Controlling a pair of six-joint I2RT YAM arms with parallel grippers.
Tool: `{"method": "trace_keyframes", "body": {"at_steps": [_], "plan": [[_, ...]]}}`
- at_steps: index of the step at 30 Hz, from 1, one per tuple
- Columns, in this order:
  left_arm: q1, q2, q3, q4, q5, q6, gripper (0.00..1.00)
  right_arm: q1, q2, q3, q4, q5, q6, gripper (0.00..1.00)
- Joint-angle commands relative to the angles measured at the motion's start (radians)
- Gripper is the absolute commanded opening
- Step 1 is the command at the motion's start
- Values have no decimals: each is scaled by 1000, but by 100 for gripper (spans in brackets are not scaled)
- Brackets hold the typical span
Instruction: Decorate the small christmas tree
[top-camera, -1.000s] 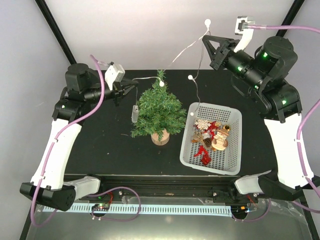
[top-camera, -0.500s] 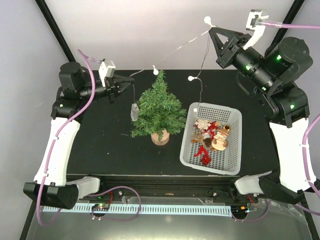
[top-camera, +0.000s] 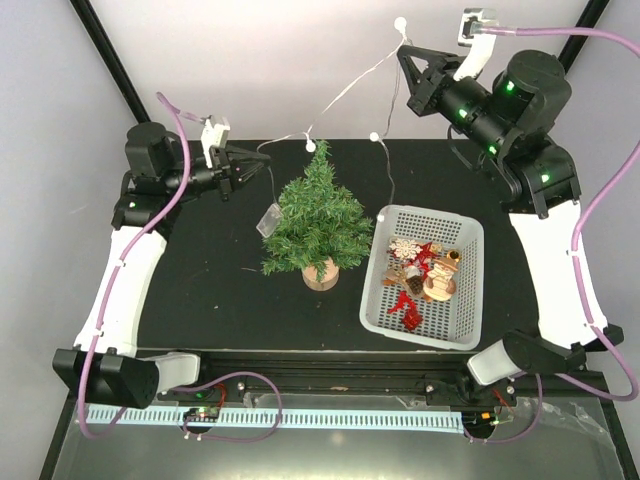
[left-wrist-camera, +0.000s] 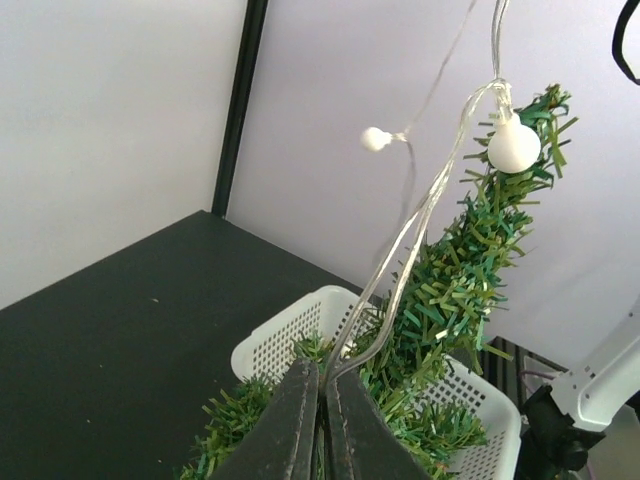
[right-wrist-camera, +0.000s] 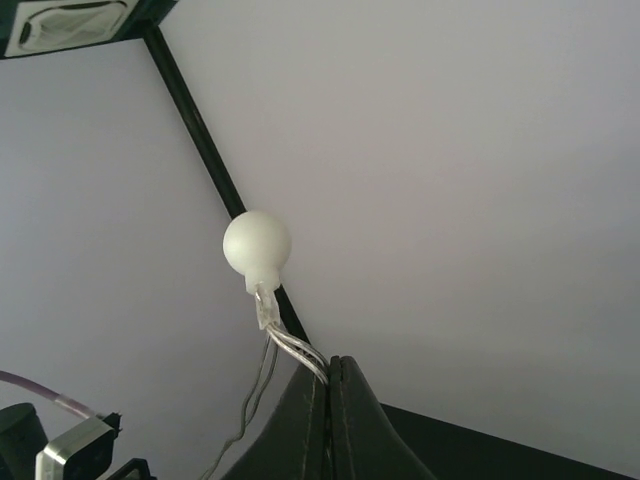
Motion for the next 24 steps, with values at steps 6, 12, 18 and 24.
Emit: {"method": "trace_keyframes", "body": {"at_steps": [6, 12, 18, 24], "plan": [[1, 33, -38, 88, 75, -71, 2, 4, -39, -59, -5, 135, -67, 1], [-22, 44, -42, 86, 60, -65, 2, 5, -97, -139, -16, 221, -99, 1], [-56, 43, -43, 60, 19, -25, 2, 5, -159, -212, -10, 301, -117, 1], [-101, 107, -15, 10, -32, 26, 2, 5, -192, -232, -22, 341, -123, 1]]}}
